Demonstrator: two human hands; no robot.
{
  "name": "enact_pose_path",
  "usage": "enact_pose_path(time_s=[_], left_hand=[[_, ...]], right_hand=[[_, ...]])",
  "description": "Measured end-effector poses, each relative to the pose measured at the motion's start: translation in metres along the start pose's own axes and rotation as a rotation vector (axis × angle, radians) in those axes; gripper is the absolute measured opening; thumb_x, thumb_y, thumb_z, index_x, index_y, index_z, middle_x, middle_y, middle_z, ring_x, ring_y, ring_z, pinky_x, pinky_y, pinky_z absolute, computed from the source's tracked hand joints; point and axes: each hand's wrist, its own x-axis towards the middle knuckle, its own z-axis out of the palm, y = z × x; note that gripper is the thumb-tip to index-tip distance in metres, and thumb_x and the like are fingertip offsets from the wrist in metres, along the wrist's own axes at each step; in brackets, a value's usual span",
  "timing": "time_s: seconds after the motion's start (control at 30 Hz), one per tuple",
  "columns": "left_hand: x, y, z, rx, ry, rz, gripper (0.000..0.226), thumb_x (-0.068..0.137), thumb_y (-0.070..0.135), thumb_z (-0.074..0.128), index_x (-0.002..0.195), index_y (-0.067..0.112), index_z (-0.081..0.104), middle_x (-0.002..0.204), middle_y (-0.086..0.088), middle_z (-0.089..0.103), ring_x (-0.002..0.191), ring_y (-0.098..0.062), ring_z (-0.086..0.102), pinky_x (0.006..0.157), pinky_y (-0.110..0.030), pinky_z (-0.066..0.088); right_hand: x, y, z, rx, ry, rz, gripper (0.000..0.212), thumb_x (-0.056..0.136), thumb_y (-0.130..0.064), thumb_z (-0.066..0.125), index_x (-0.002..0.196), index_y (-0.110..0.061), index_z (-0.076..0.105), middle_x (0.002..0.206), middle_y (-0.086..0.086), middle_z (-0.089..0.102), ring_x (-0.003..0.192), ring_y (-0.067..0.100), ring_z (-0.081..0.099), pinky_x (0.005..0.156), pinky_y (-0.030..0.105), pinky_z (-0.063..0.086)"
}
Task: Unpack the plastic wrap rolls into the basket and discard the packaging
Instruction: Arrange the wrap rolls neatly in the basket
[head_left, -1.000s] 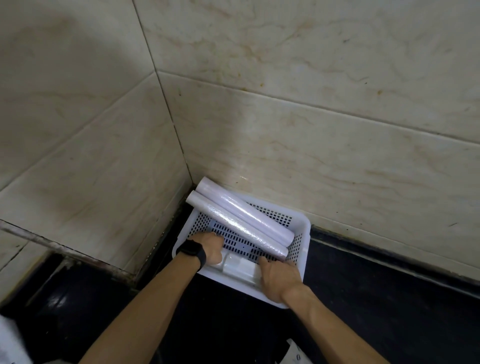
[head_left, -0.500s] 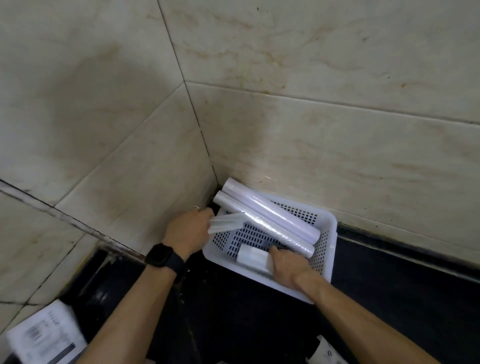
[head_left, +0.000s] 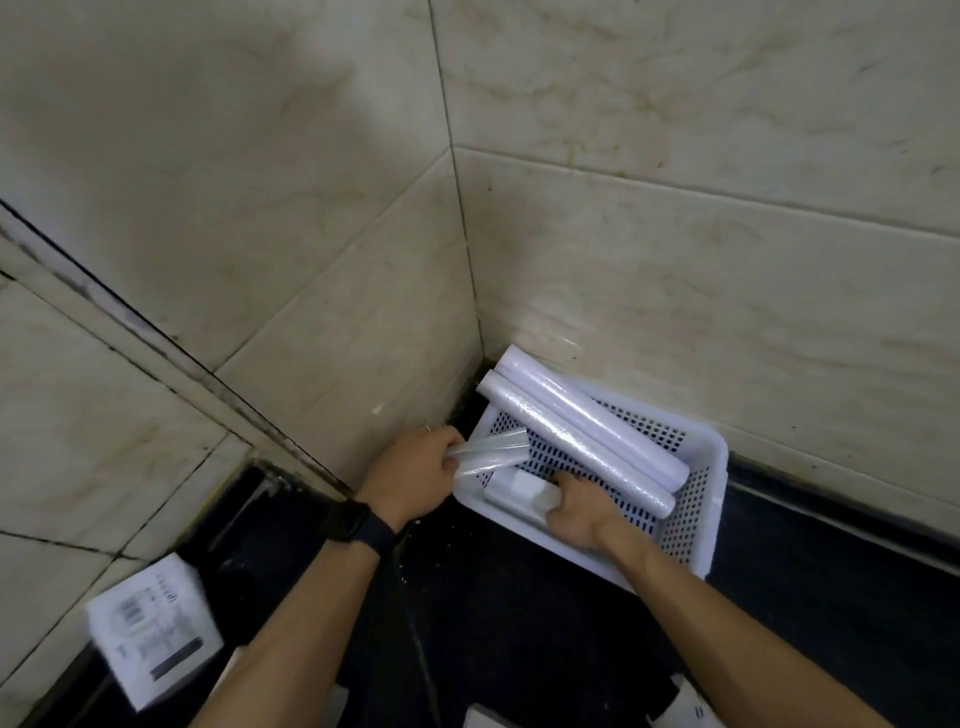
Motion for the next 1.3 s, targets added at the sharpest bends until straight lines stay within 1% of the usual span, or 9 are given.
enact_pose_path(time_s=[0.17,0.27,0.37,0.5,0.6,0.7,0.87,1.03,1.3], left_hand=[[0.026,0.030,0.019,0.110,-0.132,0.051,0.008,0.087,0.018,0.049,0.088,0.013,0.055,0.089,-0.003,0.055,0.080,-0.023,0.055,0.070,-0.034,0.046],[0.040,0.053,0.038,0.211,-0.228,0.112,0.009,0.081,0.017,0.051,0.073,0.014,0.054,0.076,-0.006,0.060,0.073,-0.027,0.060,0.059,-0.030,0.039],[0.053,0.065,0.062,0.342,-0.314,0.131,0.013,0.077,0.021,0.051,0.070,0.016,0.060,0.079,-0.007,0.068,0.074,-0.026,0.063,0.064,-0.029,0.049],[0.058,0.063,0.081,0.490,-0.332,0.147,0.021,0.080,0.023,0.053,0.091,0.017,0.070,0.091,-0.003,0.068,0.085,-0.024,0.061,0.072,-0.027,0.045],[0.056,0.057,0.087,0.495,-0.319,0.175,0.032,0.082,0.023,0.055,0.113,0.020,0.061,0.109,-0.006,0.063,0.098,-0.026,0.059,0.083,-0.032,0.045],[0.056,0.056,0.091,0.466,-0.287,0.187,0.035,0.083,0.022,0.054,0.118,0.018,0.052,0.118,-0.009,0.056,0.101,-0.027,0.056,0.078,-0.033,0.043],[0.059,0.058,0.099,0.436,-0.382,0.214,0.062,0.084,0.018,0.051,0.145,0.027,0.042,0.148,0.000,0.045,0.126,-0.024,0.048,0.105,-0.039,0.041],[0.061,0.065,0.104,0.397,-0.469,0.187,0.045,0.089,0.021,0.051,0.133,0.030,0.056,0.124,-0.004,0.059,0.106,-0.024,0.057,0.090,-0.032,0.049],[0.060,0.071,0.097,0.392,-0.391,0.173,0.050,0.087,0.018,0.050,0.135,0.029,0.055,0.123,-0.004,0.063,0.104,-0.025,0.060,0.086,-0.031,0.051]], right_hand=[[-0.053,0.041,-0.003,0.133,0.267,-0.060,0.045,0.093,-0.018,0.050,0.138,-0.018,0.053,0.135,0.006,0.060,0.120,0.025,0.058,0.101,0.036,0.048],[-0.090,0.076,0.004,-0.002,0.580,-0.043,0.034,0.087,-0.015,0.064,0.121,-0.015,0.064,0.122,0.006,0.064,0.118,0.025,0.055,0.100,0.037,0.049],[-0.095,0.101,0.018,-0.134,0.730,-0.015,0.039,0.080,-0.015,0.072,0.117,-0.007,0.065,0.124,0.011,0.061,0.126,0.031,0.049,0.111,0.041,0.040],[-0.087,0.113,0.041,-0.129,0.773,-0.039,0.036,0.093,-0.020,0.053,0.123,-0.004,0.065,0.139,0.014,0.055,0.143,0.029,0.034,0.121,0.043,0.027],[-0.087,0.111,0.045,-0.064,0.801,-0.053,0.034,0.093,-0.020,0.049,0.119,-0.007,0.067,0.142,0.013,0.054,0.147,0.027,0.028,0.123,0.040,0.021],[-0.088,0.112,0.044,-0.041,0.789,-0.067,0.035,0.094,-0.024,0.045,0.116,-0.010,0.069,0.144,0.010,0.052,0.149,0.026,0.024,0.122,0.039,0.018],[-0.087,0.113,0.044,-0.003,0.766,-0.062,0.039,0.092,-0.029,0.041,0.116,-0.014,0.068,0.148,0.006,0.047,0.151,0.024,0.018,0.123,0.039,0.017],[-0.085,0.116,0.048,0.002,0.742,-0.050,0.038,0.091,-0.029,0.042,0.117,-0.016,0.068,0.151,0.005,0.044,0.153,0.022,0.013,0.120,0.049,0.027],[-0.086,0.119,0.047,-0.025,0.698,-0.035,0.039,0.098,-0.042,0.040,0.105,-0.024,0.074,0.154,0.000,0.040,0.154,0.018,0.004,0.119,0.051,0.026]])
